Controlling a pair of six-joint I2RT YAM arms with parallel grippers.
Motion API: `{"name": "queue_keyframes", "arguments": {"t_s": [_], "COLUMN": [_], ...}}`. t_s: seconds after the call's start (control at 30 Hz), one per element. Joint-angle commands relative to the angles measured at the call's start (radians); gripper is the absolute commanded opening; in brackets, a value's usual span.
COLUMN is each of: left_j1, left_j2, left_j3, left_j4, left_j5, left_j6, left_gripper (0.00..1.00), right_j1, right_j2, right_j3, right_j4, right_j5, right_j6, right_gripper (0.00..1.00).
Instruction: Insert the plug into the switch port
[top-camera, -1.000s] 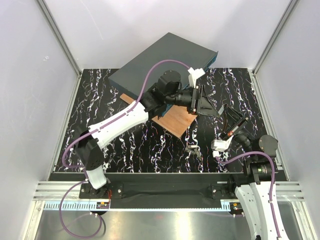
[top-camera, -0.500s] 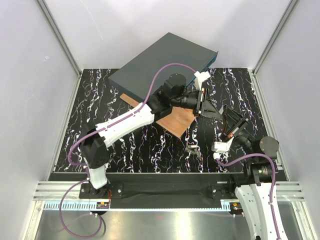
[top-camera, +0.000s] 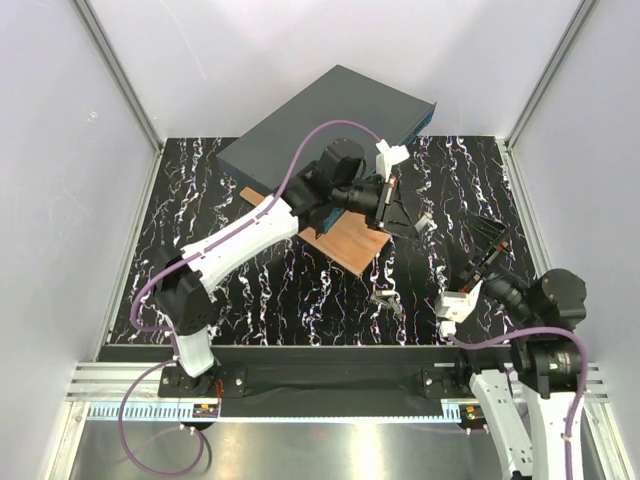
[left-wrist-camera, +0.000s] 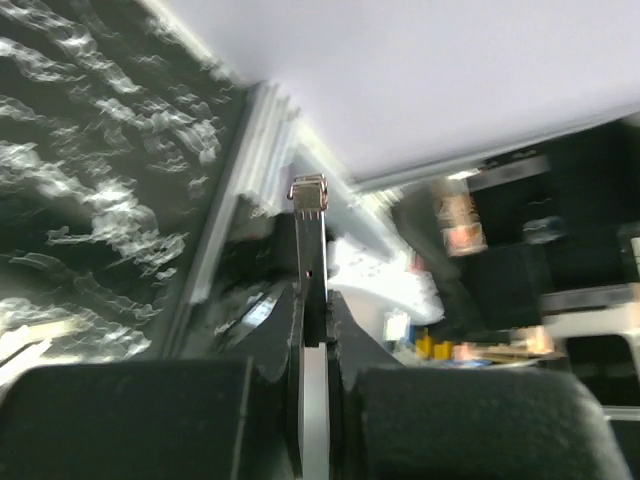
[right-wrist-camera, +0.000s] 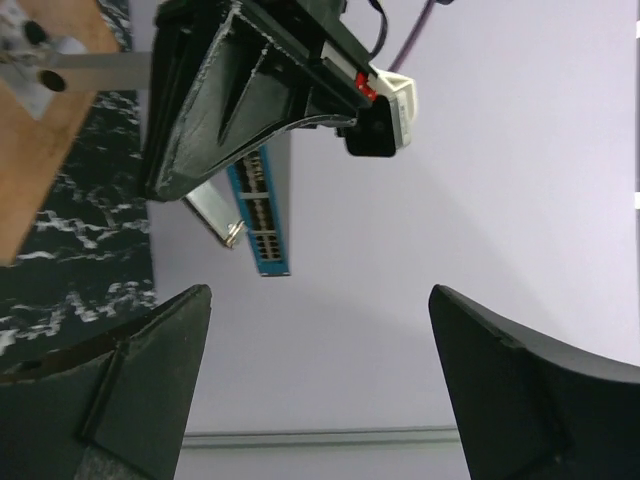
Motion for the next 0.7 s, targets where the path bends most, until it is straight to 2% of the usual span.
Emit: {"name": "queue_keyframes", "arguments": {"t_s": [0.0,0.17,0.2,0.3,0.4,0.53,0.57,0.67], "left_j1": [0.006,0.002,-0.001,-0.017,-0.04,-0.052,-0.053,-0.06], "left_j2": [-0.091,-0.124,-0.122,-0.115,-0.115,-0.113,-0.113,-0.102], "left_j3": [0.095,0.052,0.054,0.065,0.045,-0.004,-0.012,-0.011], "left_j4": [-0.274,-0.371,-0.398,-0.448,-0.466,-0.419,-0.403,-0.377], "left_j5": [0.009,0.044,0.069,0.103,0.135,0.205,0.24,0.247], "left_j6": [0.252,0.349,0.358,0.407,0.424,0.352,0.334,0.303], "left_gripper": [0.0,0.0,0.0,0.0,0.0,0.0,0.0,0.0], "right_j1": [0.007,0.007,0.005,0.005,0.007,0.005,0.005,0.015], "right_j2": [0.088,0.246,0.273,0.387,0.428,0.456,0.462,0.464], "right_j3": [0.133,0.387,0.421,0.515,0.564,0.576,0.579,0.556], "right_j4": [-0.359,-0.752,-0.882,-1.039,-1.086,-1.144,-1.178,-1.206], "right_j5": [-0.066,-0.17,-0.184,-0.239,-0.285,-0.325,-0.328,-0.325], "right_j6": [0.005,-0.118,-0.143,-0.186,-0.205,-0.267,-0.339,-0.329], "right_gripper": [0.96,0.73,0.72,0.71,0.68,0.64,0.63,0.61]}}
